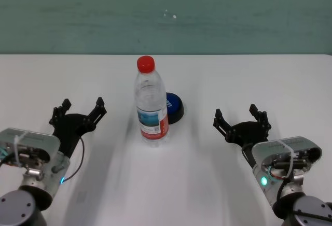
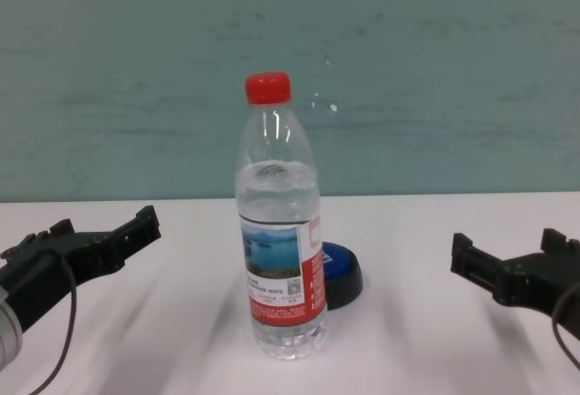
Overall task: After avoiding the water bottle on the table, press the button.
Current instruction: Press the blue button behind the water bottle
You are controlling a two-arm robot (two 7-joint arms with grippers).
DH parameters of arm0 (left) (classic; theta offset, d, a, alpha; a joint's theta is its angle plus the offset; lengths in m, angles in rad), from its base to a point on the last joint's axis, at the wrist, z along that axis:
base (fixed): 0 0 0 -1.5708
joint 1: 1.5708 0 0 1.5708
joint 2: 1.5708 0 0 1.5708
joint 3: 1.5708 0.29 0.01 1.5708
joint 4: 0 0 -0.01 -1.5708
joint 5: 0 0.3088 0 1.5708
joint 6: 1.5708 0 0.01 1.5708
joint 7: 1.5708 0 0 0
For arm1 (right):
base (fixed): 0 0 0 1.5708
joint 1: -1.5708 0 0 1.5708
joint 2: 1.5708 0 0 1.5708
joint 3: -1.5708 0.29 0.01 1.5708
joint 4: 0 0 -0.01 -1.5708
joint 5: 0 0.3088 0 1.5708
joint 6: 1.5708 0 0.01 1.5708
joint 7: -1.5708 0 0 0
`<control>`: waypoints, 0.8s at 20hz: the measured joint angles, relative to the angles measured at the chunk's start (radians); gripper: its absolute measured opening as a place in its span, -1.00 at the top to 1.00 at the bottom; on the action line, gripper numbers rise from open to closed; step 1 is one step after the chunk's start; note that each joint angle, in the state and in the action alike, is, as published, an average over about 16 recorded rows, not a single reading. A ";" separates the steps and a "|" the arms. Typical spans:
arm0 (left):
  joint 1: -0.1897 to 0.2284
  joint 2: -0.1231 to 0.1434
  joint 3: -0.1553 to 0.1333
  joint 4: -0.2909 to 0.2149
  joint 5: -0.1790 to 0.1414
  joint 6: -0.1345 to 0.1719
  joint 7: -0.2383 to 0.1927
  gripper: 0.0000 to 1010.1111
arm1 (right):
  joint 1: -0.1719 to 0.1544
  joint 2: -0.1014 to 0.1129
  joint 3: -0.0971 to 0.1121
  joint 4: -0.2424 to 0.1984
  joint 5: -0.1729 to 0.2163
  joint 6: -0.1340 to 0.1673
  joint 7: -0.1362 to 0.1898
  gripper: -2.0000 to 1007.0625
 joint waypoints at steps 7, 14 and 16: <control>0.040 0.010 0.000 -0.043 0.064 0.016 0.018 -0.98 | 0.000 0.000 0.000 0.000 0.000 0.000 0.000 -0.99; 0.140 0.042 -0.011 -0.133 0.135 0.019 0.007 -0.98 | 0.000 0.000 0.000 0.000 0.000 0.000 0.000 -0.99; 0.174 0.053 -0.017 -0.162 0.144 0.015 -0.007 -0.98 | 0.000 0.000 0.000 0.000 0.000 0.000 0.000 -0.99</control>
